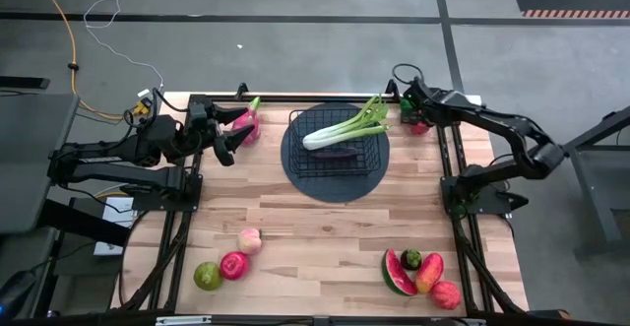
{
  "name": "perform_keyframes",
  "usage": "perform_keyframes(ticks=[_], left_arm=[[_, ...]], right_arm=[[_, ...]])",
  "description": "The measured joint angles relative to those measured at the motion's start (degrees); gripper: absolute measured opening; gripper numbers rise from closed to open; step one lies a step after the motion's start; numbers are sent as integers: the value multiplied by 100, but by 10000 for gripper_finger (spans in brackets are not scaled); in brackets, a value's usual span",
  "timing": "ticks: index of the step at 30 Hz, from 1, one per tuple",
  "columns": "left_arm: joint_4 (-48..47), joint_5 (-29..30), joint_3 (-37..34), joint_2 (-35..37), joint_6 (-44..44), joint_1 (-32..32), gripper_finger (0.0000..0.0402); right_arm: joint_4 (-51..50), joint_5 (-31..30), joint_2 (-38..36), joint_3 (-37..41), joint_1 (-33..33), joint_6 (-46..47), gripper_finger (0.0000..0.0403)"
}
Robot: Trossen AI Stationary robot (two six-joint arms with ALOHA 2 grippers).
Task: Build produce basket
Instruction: Put the bell pepper into the wire basket
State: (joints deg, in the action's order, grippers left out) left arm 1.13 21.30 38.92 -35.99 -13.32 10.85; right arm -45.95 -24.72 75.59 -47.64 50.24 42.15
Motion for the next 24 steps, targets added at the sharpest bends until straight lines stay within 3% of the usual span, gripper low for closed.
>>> perform_keyframes(ticks=[8,24], left_arm=[[0,35,0,2,2,0,289],[0,35,0,2,136,0,289]], right_arm=[[534,610,-303,0,-2,-449,272],[483,196,-362,0,-5,40,274]])
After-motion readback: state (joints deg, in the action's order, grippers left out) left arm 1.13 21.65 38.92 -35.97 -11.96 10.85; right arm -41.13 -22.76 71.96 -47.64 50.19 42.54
